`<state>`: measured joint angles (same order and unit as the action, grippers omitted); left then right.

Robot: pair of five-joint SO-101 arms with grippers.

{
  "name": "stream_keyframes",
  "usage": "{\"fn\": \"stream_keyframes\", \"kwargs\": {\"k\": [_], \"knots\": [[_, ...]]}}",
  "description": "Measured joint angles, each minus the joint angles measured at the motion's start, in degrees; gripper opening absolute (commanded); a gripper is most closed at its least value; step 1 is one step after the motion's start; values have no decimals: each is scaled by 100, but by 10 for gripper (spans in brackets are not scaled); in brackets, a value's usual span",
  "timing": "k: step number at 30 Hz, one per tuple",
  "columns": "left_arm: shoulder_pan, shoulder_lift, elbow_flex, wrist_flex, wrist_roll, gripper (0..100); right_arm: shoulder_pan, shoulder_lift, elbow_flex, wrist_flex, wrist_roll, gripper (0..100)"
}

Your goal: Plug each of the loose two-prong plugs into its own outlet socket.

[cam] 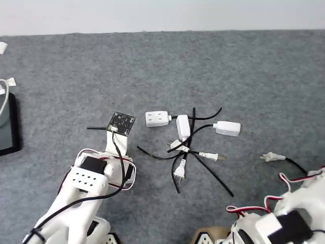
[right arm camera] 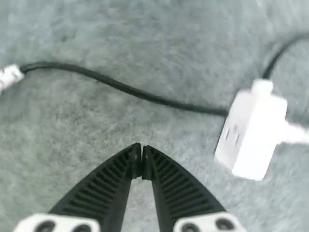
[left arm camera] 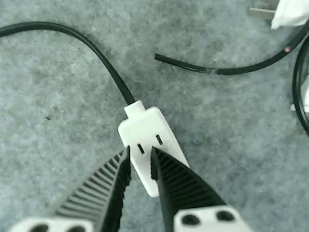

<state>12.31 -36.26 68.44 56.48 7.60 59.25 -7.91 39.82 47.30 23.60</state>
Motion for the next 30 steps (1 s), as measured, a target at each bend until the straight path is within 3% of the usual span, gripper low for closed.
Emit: {"fn": "stream_keyframes", "kwargs": {"k": [4, 9, 17, 30], "knots": [[0, 0, 9, 0, -9, 41, -35, 18, 35, -281, -668, 13], [0, 0, 9, 0, -26, 40, -360, 571, 62, -897, -879, 16], [0, 0, 35, 0, -44, 40, -1055, 1090, -62, -1002, -1820, 59], [0, 0, 35, 0, -413, 39, -747, 2233, -1495, -747, -1600, 63]]}}
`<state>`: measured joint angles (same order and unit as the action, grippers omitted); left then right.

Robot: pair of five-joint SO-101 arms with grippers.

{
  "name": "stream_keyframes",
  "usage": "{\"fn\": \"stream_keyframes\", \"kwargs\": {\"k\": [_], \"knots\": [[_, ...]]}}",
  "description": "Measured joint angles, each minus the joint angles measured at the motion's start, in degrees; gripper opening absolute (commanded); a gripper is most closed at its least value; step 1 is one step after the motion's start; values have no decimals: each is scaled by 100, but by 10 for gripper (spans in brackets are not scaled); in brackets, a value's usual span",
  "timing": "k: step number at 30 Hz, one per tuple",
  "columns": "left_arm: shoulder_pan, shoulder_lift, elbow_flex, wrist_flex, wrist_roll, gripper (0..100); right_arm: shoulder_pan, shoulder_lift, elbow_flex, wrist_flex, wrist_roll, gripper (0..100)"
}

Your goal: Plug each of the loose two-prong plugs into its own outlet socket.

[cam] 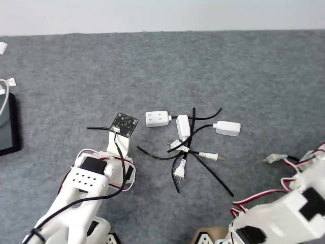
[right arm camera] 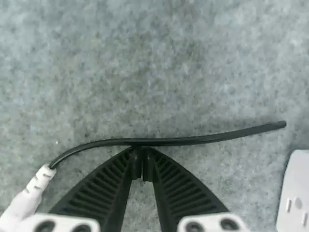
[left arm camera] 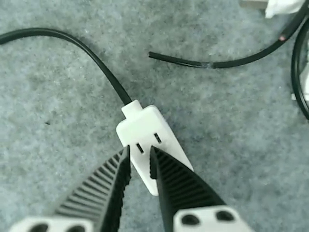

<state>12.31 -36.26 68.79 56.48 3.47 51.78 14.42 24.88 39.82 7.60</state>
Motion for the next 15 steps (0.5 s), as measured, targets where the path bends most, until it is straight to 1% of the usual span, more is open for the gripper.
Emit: {"fn": "stream_keyframes", "kwargs": {"k": [4, 7, 12, 15], "knots": [[0, 0, 0, 0, -26, 39, -141, 281, -703, 826, -53, 63], [0, 0, 0, 0, -44, 39, -360, 343, -1081, 1354, -475, 65], [0, 0, 0, 0, -44, 39, -897, 360, -1503, 2048, -1037, 161], [0, 0, 0, 0, -44, 39, -1196, 360, -1618, 2295, -1257, 177]]}}
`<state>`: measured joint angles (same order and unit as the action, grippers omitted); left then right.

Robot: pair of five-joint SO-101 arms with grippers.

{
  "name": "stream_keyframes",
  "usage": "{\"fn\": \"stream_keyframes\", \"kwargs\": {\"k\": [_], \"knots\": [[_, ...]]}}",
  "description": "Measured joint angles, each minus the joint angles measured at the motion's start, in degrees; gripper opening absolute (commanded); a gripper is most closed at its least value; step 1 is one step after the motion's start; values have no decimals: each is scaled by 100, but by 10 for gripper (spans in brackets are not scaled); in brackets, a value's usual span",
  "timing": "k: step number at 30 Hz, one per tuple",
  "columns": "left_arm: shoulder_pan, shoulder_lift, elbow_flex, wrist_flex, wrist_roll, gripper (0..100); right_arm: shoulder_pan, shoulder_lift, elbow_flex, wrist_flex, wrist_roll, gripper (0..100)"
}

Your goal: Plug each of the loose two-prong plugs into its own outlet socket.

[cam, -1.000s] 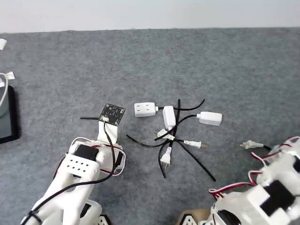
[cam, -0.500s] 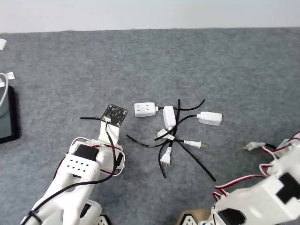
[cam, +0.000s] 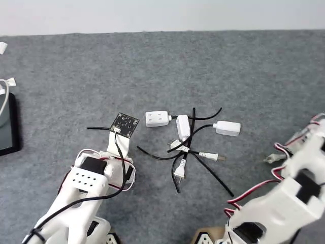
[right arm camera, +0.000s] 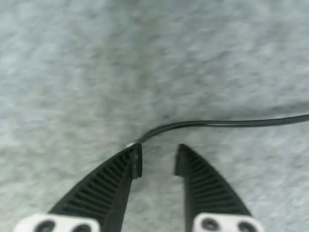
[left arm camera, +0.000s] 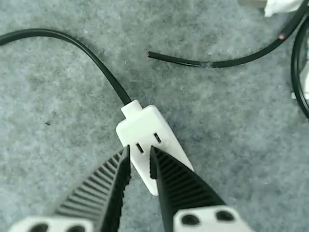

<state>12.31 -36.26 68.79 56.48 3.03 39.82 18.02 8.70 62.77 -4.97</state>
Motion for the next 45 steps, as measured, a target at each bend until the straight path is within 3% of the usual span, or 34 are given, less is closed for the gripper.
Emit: {"fn": "stream_keyframes", "kwargs": {"k": [9, 14, 16, 23, 28, 33, 37, 39, 42, 45], "knots": [[0, 0, 0, 0, 0, 39, -527, 35, -44, 88, -387, 167], [0, 0, 0, 0, 0, 39, -607, 158, -44, 88, -387, 13], [-35, 0, 0, 0, 0, 39, -598, 246, -44, 88, -387, 11], [-158, -9, 26, 0, 0, 39, -571, 343, -44, 70, 220, 8], [-158, -9, 26, 0, 0, 39, -686, 264, -193, 378, 1363, 8], [-158, -9, 26, 0, 0, 39, -1125, -158, -202, 1231, 3640, 8], [-158, -9, 26, 0, 0, 39, -1011, -378, -202, 1644, 5380, 20], [-158, -9, 26, 0, 0, 39, -862, -396, -202, 1679, 5996, 73], [-158, -9, 26, 0, 0, 39, -668, -396, -202, 1697, 6356, 162], [-158, -9, 26, 0, 0, 39, -536, -396, -202, 1697, 6400, 165]]}}
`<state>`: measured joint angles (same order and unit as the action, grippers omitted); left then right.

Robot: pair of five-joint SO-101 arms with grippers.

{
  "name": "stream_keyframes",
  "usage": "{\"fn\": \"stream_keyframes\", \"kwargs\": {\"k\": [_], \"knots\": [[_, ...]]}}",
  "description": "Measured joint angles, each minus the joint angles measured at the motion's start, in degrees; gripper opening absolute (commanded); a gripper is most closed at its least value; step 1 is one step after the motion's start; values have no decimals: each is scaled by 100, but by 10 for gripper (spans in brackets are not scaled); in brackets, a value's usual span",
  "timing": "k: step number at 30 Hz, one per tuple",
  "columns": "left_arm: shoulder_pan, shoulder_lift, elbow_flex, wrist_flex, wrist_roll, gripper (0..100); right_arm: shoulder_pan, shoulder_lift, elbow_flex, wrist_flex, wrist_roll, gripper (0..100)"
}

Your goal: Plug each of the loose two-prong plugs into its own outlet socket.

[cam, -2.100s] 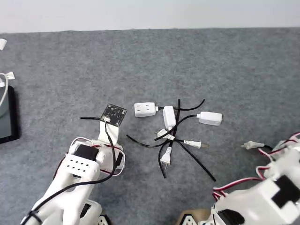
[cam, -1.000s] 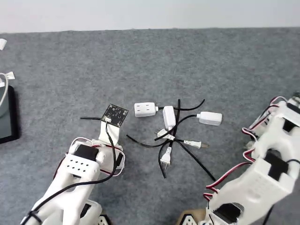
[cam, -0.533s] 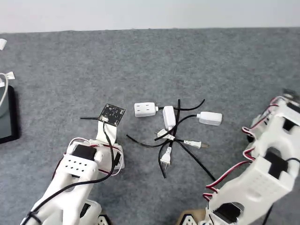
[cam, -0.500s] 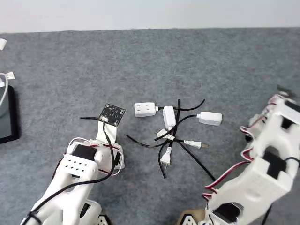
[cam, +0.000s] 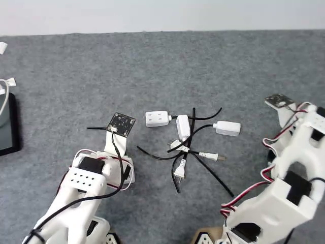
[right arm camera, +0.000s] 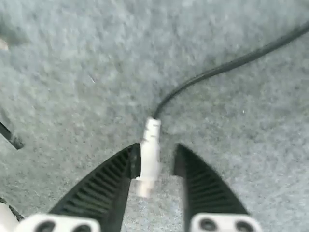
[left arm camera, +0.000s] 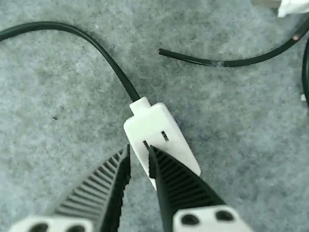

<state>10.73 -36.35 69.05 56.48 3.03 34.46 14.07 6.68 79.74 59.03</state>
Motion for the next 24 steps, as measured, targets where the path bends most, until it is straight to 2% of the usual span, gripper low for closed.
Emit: {"fn": "stream_keyframes", "kwargs": {"k": [3, 6, 10, 14, 24], "knots": [[0, 0, 0, 0, 0, 39, 9, 0, 0, 0, 18, 109], [0, 0, 0, 0, 0, 39, 9, 0, -141, 105, -114, 8], [0, 0, 0, 0, 0, 39, 9, -185, -325, 475, -756, 9], [0, 0, 0, 0, 0, 39, 9, -325, -369, 659, -1090, 10], [-18, 0, 0, 0, 0, 39, 484, 105, -369, 211, -1398, 9]]}}
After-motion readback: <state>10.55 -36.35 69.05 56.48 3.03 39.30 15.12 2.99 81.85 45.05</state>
